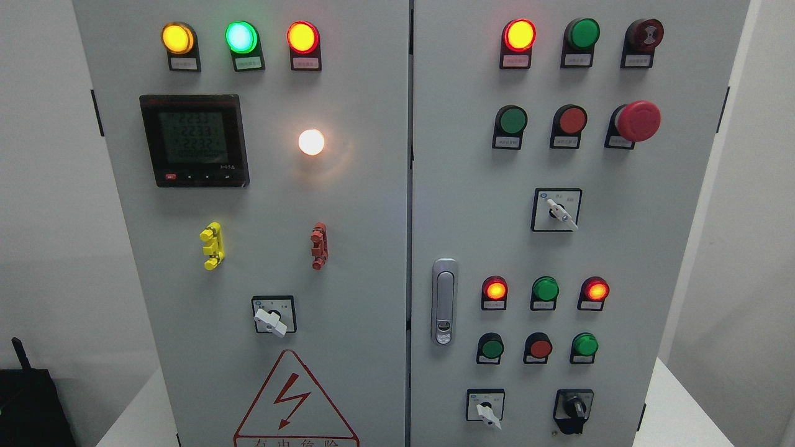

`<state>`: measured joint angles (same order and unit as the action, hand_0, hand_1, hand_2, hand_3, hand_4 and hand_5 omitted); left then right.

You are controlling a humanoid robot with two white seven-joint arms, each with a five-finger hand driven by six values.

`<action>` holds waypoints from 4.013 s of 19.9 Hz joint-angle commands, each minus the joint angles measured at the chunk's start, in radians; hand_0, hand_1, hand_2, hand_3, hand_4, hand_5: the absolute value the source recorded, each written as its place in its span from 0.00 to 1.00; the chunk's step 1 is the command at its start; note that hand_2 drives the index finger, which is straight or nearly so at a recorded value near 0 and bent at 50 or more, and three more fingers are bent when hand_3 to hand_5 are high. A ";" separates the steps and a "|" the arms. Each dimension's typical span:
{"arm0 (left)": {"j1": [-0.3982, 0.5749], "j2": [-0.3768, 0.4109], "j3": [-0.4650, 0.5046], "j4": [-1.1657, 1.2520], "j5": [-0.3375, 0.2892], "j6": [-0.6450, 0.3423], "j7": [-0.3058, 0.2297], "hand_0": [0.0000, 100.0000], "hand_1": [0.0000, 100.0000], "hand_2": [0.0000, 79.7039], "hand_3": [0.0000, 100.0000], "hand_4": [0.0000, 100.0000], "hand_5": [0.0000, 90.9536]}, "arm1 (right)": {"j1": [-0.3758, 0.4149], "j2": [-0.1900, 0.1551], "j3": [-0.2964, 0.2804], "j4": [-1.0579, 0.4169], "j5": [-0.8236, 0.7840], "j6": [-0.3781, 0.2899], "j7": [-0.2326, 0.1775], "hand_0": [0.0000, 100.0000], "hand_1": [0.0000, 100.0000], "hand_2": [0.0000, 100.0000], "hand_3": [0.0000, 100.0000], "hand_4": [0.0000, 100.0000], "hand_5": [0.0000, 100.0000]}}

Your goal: Trip black knob to open circuit

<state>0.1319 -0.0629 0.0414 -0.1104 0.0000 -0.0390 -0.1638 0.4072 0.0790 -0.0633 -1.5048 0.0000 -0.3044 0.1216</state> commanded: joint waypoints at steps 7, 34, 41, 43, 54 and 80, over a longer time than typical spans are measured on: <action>0.000 0.000 0.000 0.000 -0.023 -0.001 0.000 0.12 0.39 0.00 0.00 0.00 0.00 | -0.057 0.005 -0.021 -0.268 0.020 0.048 0.001 0.00 0.06 0.00 0.32 0.27 0.15; 0.000 0.000 0.000 0.000 -0.023 -0.001 0.000 0.12 0.39 0.00 0.00 0.00 0.00 | -0.246 -0.004 -0.058 -0.285 0.008 0.182 0.000 0.00 0.00 0.00 0.96 0.89 0.88; 0.000 0.000 0.000 0.000 -0.023 0.001 0.000 0.12 0.39 0.00 0.00 0.00 0.00 | -0.280 -0.004 -0.058 -0.287 0.008 0.185 -0.025 0.00 0.00 0.00 1.00 0.98 0.98; 0.000 0.000 0.000 0.000 -0.023 0.001 0.000 0.12 0.39 0.00 0.00 0.00 0.00 | -0.283 -0.004 -0.056 -0.287 0.009 0.186 -0.025 0.00 0.00 0.00 1.00 0.99 0.99; 0.000 0.000 0.000 0.000 -0.023 -0.001 0.000 0.12 0.39 0.00 0.00 0.00 0.00 | -0.307 -0.004 -0.046 -0.293 0.009 0.205 -0.025 0.00 0.00 0.00 1.00 1.00 1.00; 0.000 0.000 0.000 0.000 -0.023 0.001 0.000 0.12 0.39 0.00 0.00 0.00 0.00 | -0.337 -0.004 -0.018 -0.287 0.009 0.209 -0.019 0.00 0.00 0.00 1.00 1.00 1.00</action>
<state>0.1319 -0.0629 0.0414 -0.1104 0.0000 -0.0393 -0.1638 0.0720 0.0755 -0.0979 -1.7929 0.0000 -0.0958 0.1025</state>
